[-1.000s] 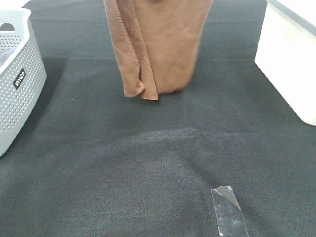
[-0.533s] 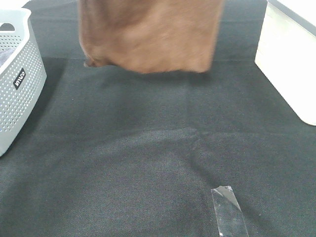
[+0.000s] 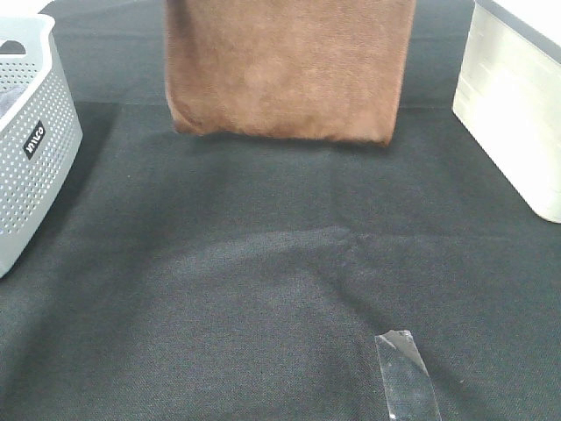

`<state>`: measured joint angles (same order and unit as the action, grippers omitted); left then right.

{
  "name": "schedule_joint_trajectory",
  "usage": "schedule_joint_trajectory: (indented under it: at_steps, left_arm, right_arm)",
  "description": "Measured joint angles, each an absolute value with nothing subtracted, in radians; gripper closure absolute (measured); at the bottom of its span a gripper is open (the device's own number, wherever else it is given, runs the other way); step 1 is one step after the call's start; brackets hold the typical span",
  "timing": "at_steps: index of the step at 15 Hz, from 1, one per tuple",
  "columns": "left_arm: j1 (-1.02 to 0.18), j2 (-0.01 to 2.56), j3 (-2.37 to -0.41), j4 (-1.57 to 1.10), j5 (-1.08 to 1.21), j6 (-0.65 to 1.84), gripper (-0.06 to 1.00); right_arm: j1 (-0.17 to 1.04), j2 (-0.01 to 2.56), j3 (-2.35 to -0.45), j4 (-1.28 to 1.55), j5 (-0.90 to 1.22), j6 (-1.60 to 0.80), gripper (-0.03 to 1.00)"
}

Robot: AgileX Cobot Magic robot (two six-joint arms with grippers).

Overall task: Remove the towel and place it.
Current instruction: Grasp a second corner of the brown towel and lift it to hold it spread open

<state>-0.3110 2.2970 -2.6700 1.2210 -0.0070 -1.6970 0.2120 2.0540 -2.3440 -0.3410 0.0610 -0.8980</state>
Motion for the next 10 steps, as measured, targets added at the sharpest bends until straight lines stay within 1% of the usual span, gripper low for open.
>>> schedule_joint_trajectory:
  at_steps: [3,6,10]
  left_arm:
    - [-0.264,2.364,-2.755,1.221,-0.052,-1.697,0.94]
    - [-0.247,2.421,-2.828,1.221,-0.08,-1.695,0.94]
    - [-0.24,2.421,-2.85,1.224,-0.122,-1.613,0.94]
  right_arm:
    - [0.207,2.161,-2.486,-0.315,0.01,-0.898,0.97]
    - [0.183,2.239,-2.583,-0.284,-0.06,-0.888,0.97]
    - [0.175,2.24,-2.591,-0.273,-0.075,-0.84,0.97]
